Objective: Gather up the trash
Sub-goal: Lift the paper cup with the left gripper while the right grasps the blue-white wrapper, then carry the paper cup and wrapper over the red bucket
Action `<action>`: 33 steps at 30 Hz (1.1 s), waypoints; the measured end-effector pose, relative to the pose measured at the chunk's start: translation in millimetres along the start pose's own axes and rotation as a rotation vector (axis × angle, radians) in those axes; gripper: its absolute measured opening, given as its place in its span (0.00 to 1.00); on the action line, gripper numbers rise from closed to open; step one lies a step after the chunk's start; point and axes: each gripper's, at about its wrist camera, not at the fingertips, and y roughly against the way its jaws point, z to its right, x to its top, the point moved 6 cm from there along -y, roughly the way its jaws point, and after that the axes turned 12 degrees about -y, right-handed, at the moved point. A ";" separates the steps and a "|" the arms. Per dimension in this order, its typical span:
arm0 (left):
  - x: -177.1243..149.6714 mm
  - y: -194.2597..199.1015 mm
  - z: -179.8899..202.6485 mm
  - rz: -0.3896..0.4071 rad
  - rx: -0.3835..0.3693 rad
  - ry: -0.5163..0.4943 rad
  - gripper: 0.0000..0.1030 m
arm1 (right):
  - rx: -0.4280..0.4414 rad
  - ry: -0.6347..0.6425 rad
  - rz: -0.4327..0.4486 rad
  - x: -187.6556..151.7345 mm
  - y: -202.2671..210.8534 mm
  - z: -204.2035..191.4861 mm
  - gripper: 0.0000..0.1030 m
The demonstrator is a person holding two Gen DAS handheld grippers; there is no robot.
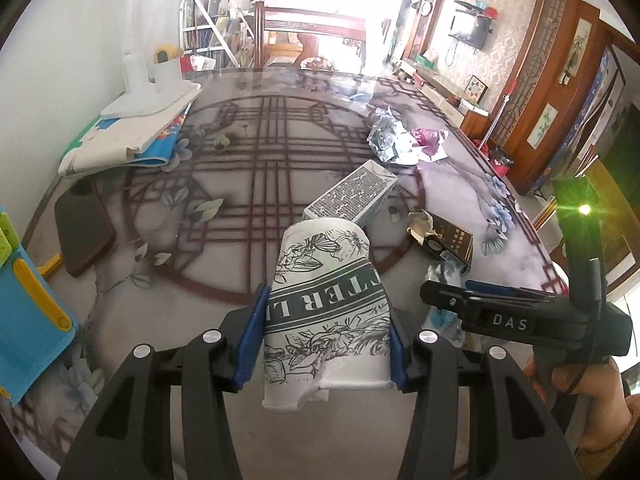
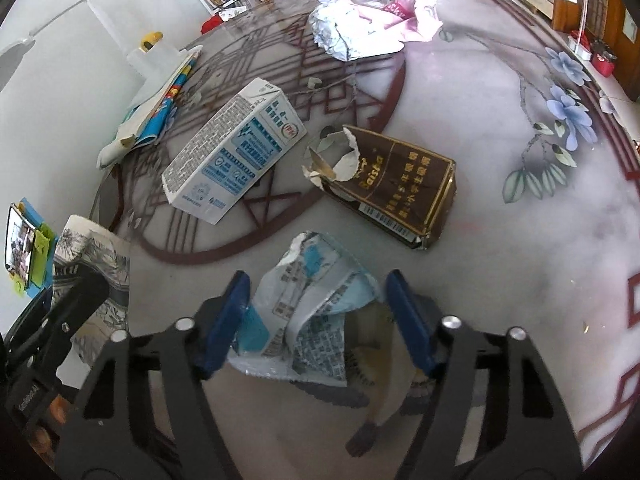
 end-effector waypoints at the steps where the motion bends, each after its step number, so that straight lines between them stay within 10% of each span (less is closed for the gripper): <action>1: -0.3 0.7 -0.3 0.002 0.004 -0.001 0.46 | 0.008 0.002 -0.005 -0.9 0.0 -0.4 0.48; 10: 2.3 4.4 -6.7 0.028 0.029 0.011 0.47 | 0.073 0.012 0.029 -6.8 21.2 -3.4 0.18; 21: 12.1 24.2 -8.8 0.147 0.016 0.038 0.47 | 0.143 -0.008 0.163 -19.5 87.0 11.9 0.18; 33: 2.0 8.0 18.3 0.095 0.046 -0.072 0.47 | 0.177 -0.076 0.311 -22.7 160.9 57.1 0.18</action>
